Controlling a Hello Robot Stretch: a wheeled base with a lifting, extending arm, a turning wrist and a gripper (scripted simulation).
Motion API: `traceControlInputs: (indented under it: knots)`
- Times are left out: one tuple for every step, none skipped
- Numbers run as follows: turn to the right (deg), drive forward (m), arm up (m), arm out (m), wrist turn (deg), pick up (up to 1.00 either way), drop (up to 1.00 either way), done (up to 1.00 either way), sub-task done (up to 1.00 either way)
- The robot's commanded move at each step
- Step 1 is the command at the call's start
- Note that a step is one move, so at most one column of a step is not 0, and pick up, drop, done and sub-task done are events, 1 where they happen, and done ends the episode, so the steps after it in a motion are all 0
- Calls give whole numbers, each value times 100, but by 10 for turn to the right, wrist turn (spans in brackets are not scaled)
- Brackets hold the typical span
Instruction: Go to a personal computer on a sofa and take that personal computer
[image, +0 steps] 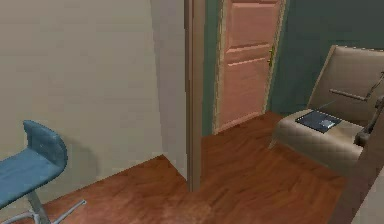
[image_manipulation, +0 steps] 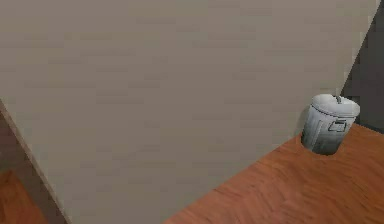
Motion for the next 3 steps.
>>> traceControlInputs:
  knots:
    - [30,0,0,0,0,0,0,0,0]
    - [0,25,0,0,0,0,0,0,0]
    - [270,0,0,0,0,0,0,0,0]
